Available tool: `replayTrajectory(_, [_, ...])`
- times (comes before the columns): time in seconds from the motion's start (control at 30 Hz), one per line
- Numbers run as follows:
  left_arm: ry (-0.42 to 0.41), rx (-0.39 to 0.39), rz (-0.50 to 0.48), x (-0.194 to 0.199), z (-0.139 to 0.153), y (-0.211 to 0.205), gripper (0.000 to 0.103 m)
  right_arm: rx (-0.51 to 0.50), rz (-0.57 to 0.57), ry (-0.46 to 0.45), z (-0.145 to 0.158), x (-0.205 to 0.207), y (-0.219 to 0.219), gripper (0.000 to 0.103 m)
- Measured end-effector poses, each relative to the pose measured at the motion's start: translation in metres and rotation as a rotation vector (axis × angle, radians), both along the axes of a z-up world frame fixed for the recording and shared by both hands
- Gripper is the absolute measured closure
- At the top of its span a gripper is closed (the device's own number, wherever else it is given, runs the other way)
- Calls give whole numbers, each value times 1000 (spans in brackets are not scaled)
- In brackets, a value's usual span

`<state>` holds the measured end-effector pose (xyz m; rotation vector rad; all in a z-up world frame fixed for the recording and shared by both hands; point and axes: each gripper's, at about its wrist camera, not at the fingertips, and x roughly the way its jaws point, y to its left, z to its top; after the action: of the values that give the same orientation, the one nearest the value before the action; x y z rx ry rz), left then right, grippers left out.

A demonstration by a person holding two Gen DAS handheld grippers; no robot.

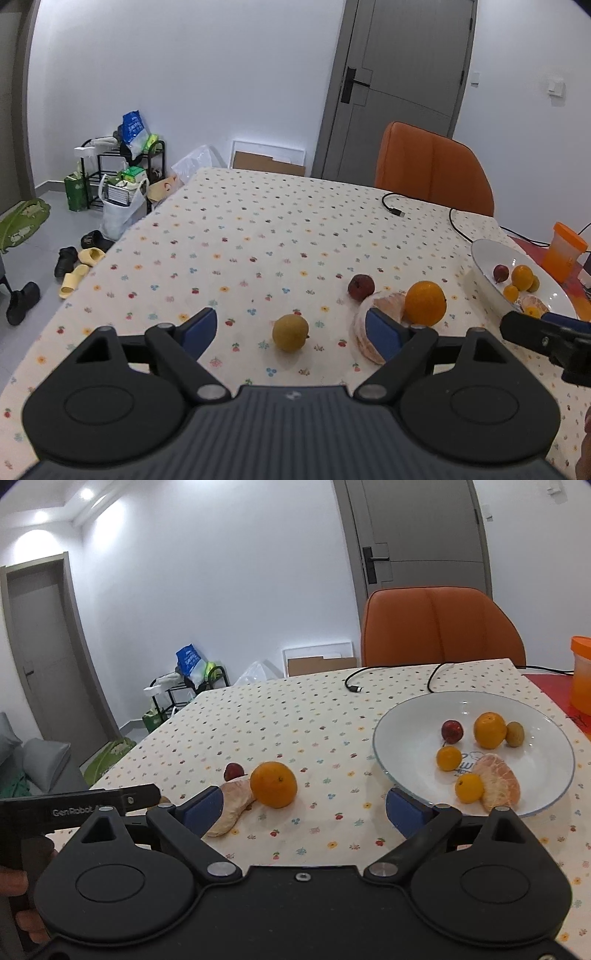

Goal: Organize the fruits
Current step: 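Grasp an olive-green fruit with the left tool while the right tool grasps an orange, then carry the green fruit and orange into the white bowl and open both tools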

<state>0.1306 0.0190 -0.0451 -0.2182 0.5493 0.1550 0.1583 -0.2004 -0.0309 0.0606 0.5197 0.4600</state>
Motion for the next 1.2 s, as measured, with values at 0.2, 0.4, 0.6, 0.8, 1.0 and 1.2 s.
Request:
replayTrajectory(0.2, [-1, -22, -13, 4, -9, 2, 19, -28, 12, 10, -4, 5, 12, 8])
replayTrajectory(0.4, [29, -82, -26, 13, -19, 9, 48, -35, 31, 25, -8, 13, 22, 15])
replayTrajectory(0.6, [28, -93, -12, 21, -24, 12, 62, -28, 45, 40, -11, 21, 30, 25])
replayTrajectory(0.8, [36, -118, 6, 22, -23, 16, 79, -30, 46, 59, -13, 31, 35, 29])
replayTrajectory(1.0, [7, -123, 0, 17, -17, 21, 79, -30, 52, 73, -15, 44, 44, 31])
replayTrajectory(1.2, [13, -119, 12, 16, -15, 27, 79, -23, 42, 83, -19, 56, 52, 35])
